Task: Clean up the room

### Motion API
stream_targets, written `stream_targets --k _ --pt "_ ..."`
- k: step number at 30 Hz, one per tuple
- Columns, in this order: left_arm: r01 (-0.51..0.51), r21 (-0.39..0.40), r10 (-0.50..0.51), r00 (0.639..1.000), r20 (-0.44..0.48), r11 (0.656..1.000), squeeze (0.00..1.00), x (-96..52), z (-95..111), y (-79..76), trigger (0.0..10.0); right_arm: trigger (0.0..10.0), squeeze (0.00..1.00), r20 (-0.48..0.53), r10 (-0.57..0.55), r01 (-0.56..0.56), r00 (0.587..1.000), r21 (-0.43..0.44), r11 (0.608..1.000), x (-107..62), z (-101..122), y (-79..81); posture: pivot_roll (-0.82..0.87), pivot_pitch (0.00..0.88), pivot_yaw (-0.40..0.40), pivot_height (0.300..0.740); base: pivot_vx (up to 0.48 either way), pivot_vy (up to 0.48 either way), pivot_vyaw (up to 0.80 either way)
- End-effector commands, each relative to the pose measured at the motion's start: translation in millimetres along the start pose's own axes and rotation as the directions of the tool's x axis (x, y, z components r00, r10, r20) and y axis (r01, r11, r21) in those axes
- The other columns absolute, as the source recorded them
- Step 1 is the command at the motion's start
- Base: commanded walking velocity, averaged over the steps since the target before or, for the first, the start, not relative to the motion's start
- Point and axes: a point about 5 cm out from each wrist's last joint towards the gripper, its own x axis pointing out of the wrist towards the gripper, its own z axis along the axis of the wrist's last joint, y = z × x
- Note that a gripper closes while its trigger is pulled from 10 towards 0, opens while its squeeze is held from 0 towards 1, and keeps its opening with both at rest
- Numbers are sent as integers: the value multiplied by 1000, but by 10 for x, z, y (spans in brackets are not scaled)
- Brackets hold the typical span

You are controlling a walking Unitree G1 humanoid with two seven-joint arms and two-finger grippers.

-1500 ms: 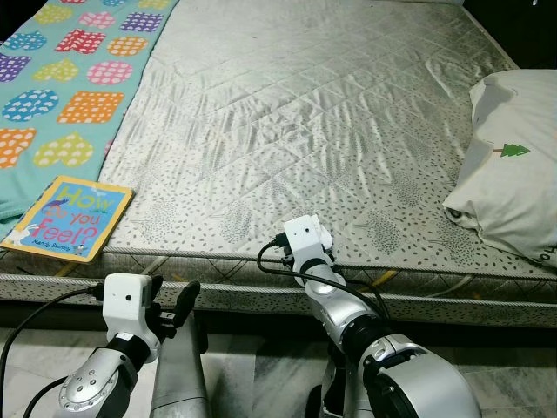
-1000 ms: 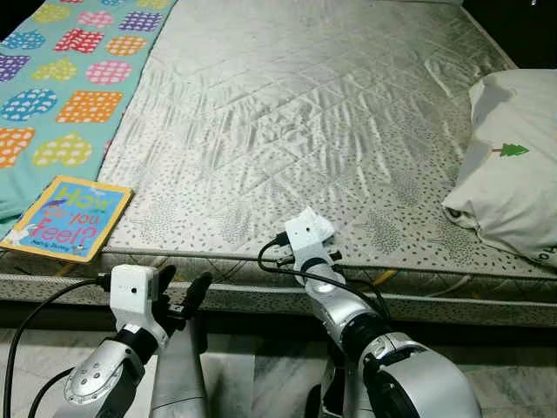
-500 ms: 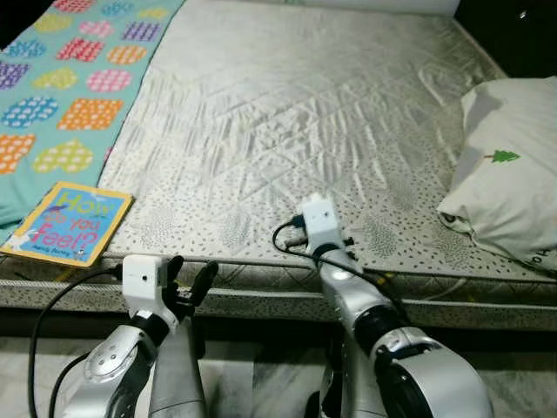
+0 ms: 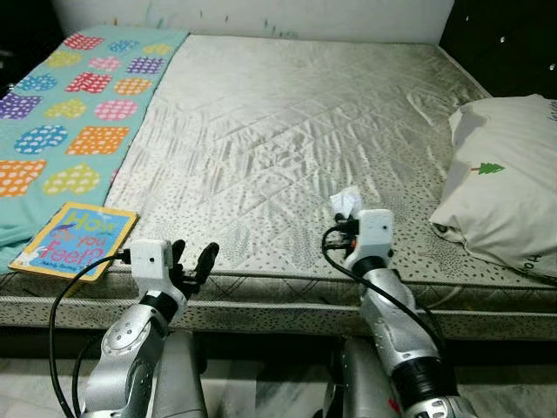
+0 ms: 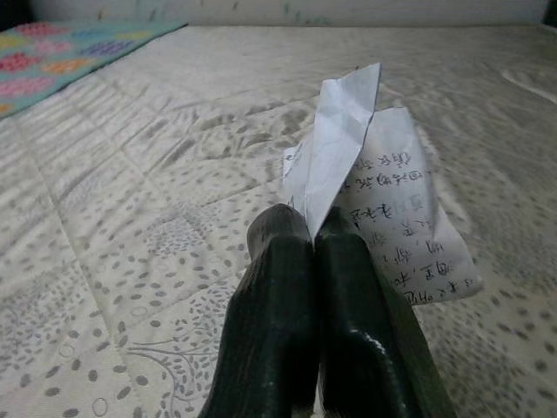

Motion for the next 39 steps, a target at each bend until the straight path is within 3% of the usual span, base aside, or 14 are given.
stream_targets --k 1,7,14,27,39 --pt "-60 1 60 998 26 998 0 -14 20 87 10000 10000 0 13 -12 11 1000 46 999 -66 61 -121 -6 0 -28 529 0 0 0" --pt "-97 -37 99 994 48 995 0 -47 -8 178 10000 10000 0 32 -29 26 999 97 995 -186 115 -231 -20 0 -19 533 0 0 0" --pt "-73 -31 75 995 69 997 0 94 26 126 10000 10000 0 68 -9 0 998 126 992 -74 284 -155 -24 0 -9 570 0 0 0" --pt "-60 -32 62 996 60 998 0 85 -37 120 10000 10000 0 77 0 -7 997 91 996 -36 347 -138 -31 0 -1 640 0 0 0" --pt "-62 -39 65 996 67 997 0 165 19 112 10000 10000 0 103 2 -8 995 56 998 26 424 -89 -35 0 4 719 0 0 0"
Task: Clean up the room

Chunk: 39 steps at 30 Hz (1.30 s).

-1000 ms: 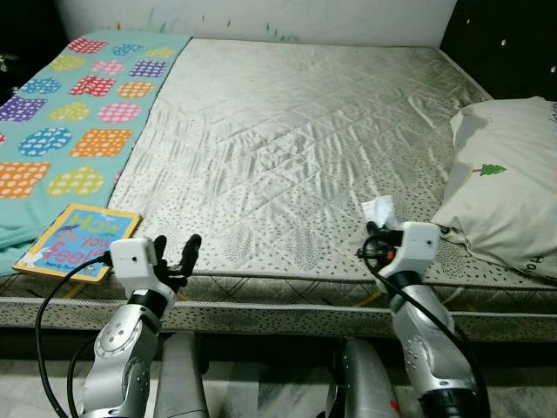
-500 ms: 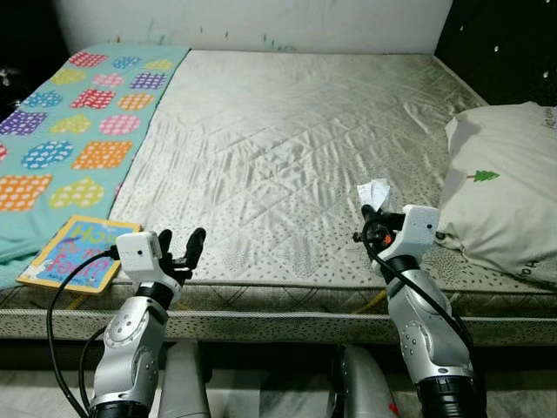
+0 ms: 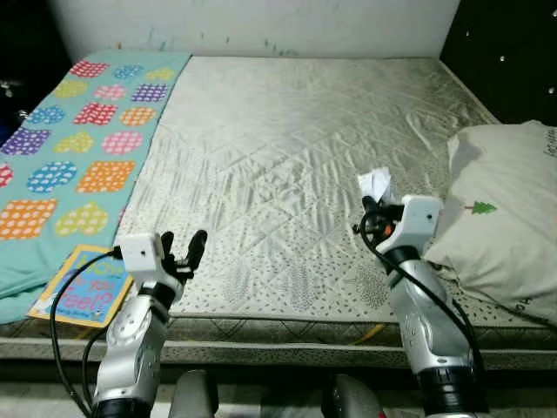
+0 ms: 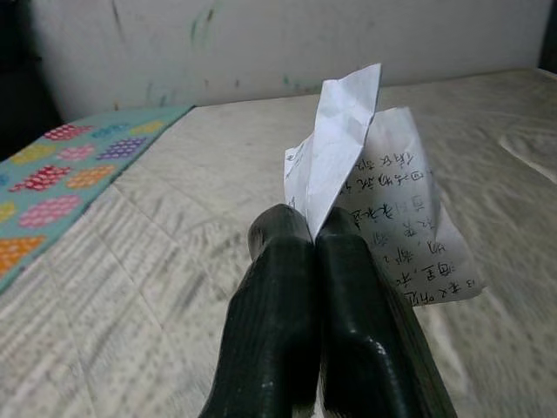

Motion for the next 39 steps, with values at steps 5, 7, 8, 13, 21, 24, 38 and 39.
stream_targets --k 5,7,8,13,21,24,38,39 --pt "9 -9 -9 1000 -8 1000 0 11 -8 -11 10000 10000 0 13 3 -2 1000 -17 1000 15 30 23 -34 0 5 740 0 0 0" --pt "17 -10 -17 1000 -7 1000 0 21 -6 -30 10000 10000 0 14 -2 2 1000 -18 1000 16 30 23 -34 0 6 740 0 0 0" --pt "22 -14 -23 1000 -8 1000 0 26 -10 -42 10000 10000 0 15 -4 5 1000 -19 1000 17 28 25 -34 0 8 740 0 0 0" --pt "32 -22 -32 999 -16 999 0 16 -38 -66 10000 10000 0 16 -15 15 1000 -23 1000 12 25 8 -34 0 9 740 0 0 0" --pt "32 -33 -33 999 -32 999 0 -14 -72 -58 10000 10000 0 -9 -72 71 997 -50 996 -74 -74 -87 -31 0 8 740 0 0 0" --pt "34 -33 -35 999 -33 999 0 -9 -68 -49 10000 10000 0 -17 -78 77 997 -50 996 -75 -90 -85 -31 0 8 740 0 0 -179" --pt "43 -34 -44 999 -33 999 0 23 -61 -54 10000 10000 0 -4 -78 78 997 -59 995 -35 -65 -87 -34 0 10 740 0 200 -436" --pt "44 -33 -45 998 -34 998 0 24 -63 -57 10000 10000 0 -4 -75 75 997 -59 995 -35 -68 -82 -34 0 10 740 0 334 0"
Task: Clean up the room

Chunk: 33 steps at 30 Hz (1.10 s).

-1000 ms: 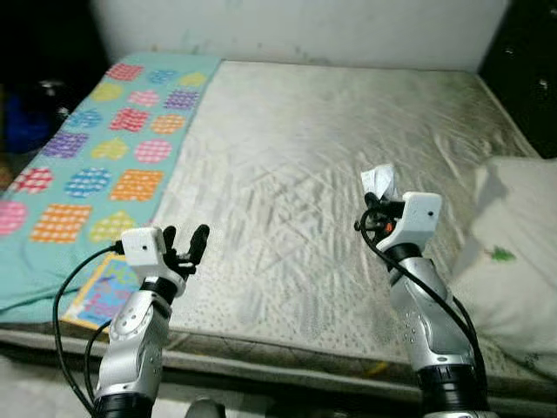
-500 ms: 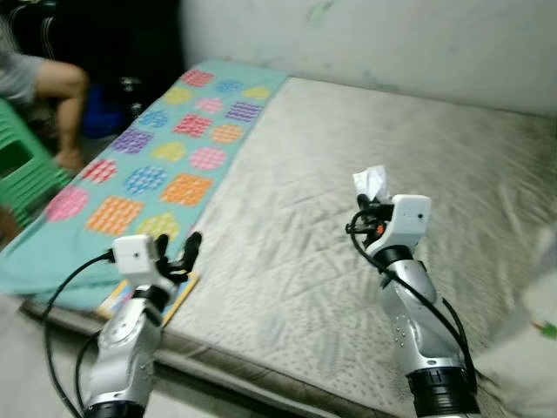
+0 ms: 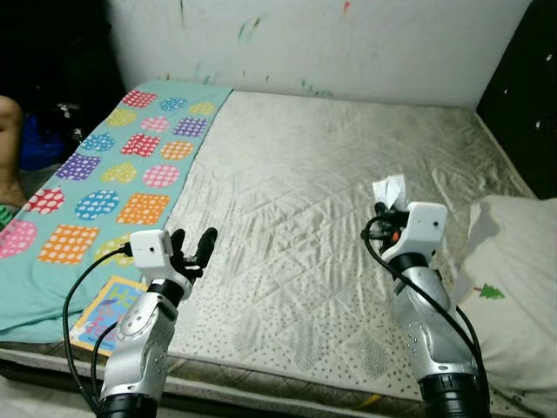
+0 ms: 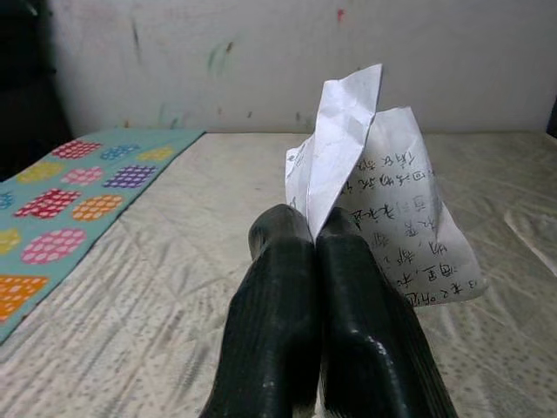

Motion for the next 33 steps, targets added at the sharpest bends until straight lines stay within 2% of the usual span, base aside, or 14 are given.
stream_targets --k 1,33 --pt "3 11 -2 1000 -8 1000 0 0 2 21 10000 10000 0 9 11 -11 1000 1 1000 27 18 45 -34 0 10 740 0 337 0" --pt "9 15 -9 1000 -13 1000 0 14 -11 17 10000 10000 0 7 28 -28 1000 -8 1000 39 0 66 -39 0 11 740 0 369 0"
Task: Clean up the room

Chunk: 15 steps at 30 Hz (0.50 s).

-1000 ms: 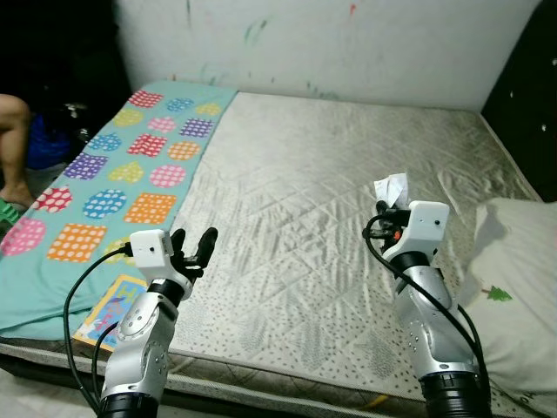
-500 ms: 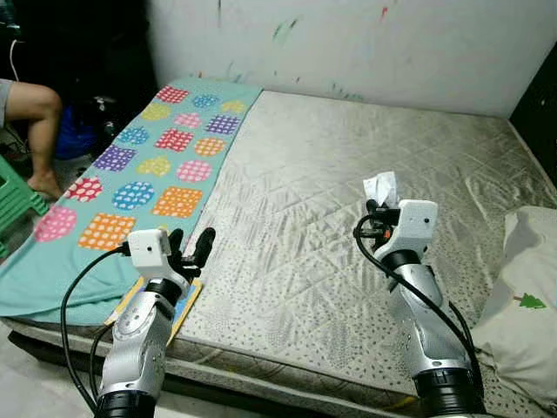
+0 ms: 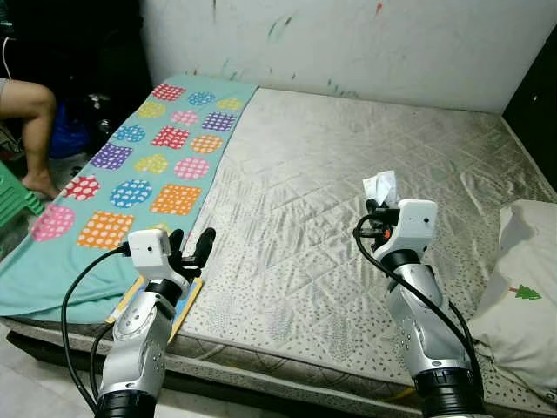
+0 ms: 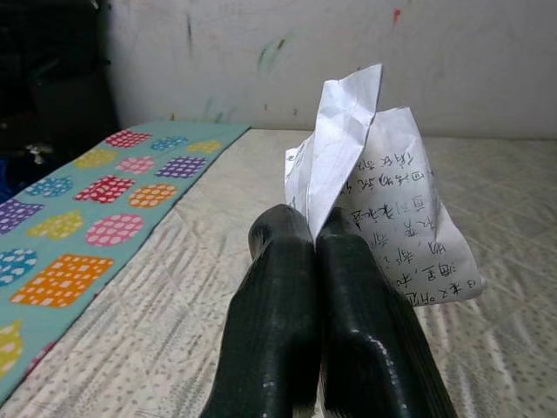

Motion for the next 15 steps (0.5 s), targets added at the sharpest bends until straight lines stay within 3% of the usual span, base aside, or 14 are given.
stream_targets --k 1,15 --pt "4 11 -4 1000 -4 1000 0 9 -1 -5 10000 10000 0 1 0 0 1000 -1 1000 14 4 -5 -39 0 11 740 0 480 0" --pt "4 10 -4 1000 -4 1000 0 -5 -7 -4 10000 10000 0 -5 6 -6 1000 -6 1000 14 -8 6 -37 0 13 740 0 480 0"
